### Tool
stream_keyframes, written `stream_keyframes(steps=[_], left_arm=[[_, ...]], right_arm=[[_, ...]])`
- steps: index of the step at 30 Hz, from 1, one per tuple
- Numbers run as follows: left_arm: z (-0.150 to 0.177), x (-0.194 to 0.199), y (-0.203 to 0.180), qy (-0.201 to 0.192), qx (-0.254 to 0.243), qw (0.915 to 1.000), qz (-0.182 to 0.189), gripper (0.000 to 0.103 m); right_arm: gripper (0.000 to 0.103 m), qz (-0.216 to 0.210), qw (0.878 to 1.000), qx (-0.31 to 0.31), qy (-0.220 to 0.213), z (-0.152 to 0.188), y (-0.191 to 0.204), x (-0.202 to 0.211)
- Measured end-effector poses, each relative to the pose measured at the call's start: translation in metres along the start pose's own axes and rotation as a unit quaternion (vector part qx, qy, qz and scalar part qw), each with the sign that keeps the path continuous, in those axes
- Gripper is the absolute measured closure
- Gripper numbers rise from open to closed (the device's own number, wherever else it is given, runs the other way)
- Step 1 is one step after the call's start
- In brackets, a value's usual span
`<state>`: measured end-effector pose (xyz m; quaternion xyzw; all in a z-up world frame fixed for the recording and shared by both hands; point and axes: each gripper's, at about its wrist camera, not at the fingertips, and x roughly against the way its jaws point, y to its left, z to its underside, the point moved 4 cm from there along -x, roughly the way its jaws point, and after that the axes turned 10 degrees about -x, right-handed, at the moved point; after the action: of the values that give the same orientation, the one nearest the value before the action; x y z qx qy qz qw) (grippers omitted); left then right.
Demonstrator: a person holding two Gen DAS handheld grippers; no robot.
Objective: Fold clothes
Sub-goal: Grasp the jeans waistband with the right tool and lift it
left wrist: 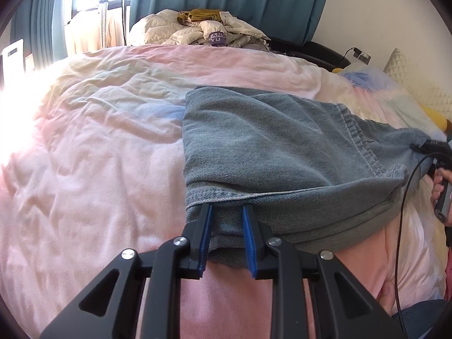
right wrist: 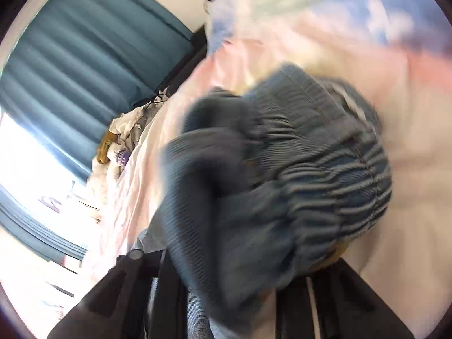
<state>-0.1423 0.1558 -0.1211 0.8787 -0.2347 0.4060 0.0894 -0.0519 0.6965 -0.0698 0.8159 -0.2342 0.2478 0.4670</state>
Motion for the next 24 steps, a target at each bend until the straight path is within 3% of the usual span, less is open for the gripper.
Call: stream_keyframes(steps=[5,8,10,14,17,20,22,24], left_arm=[[0.001,0.005,0.001,-0.004,-0.003,1.0000,0.004,0.081],[0.000,0.012,0.007,0.006,0.022,0.9992,0.032,0.081],[-0.002,0.020,0.012,0.005,0.039,0.9981,0.048,0.081],[-0.010,0.044,0.025,-0.025,0.056,0.9973,0.039,0.081],[-0.017,0.060,0.043,-0.050,0.078,0.9952,0.030,0.081],[-0.019,0.069,0.063,-0.057,0.108,0.9920,0.033,0.081],[-0.019,0.072,0.074,-0.058,0.122,0.9902,0.034,0.081],[-0.019,0.076,0.080,-0.062,0.129,0.9891,0.034,0.081]], right_arm=[[0.091,-0.007,0.988,0.125,-0.089,0.012,0.104,0.052],[0.091,-0.015,0.969,0.217,-0.116,0.039,0.170,0.075],[0.091,-0.017,0.949,0.288,-0.128,0.072,0.213,0.084],[0.091,-0.017,0.893,0.430,-0.130,0.164,0.281,0.086],[0.091,-0.018,0.843,0.529,-0.095,0.254,0.304,0.067],[0.091,0.005,0.792,0.610,-0.017,0.346,0.296,0.033],[0.091,0.028,0.758,0.650,0.038,0.392,0.278,0.009],[0.090,0.061,0.716,0.692,0.070,0.428,0.264,-0.013]])
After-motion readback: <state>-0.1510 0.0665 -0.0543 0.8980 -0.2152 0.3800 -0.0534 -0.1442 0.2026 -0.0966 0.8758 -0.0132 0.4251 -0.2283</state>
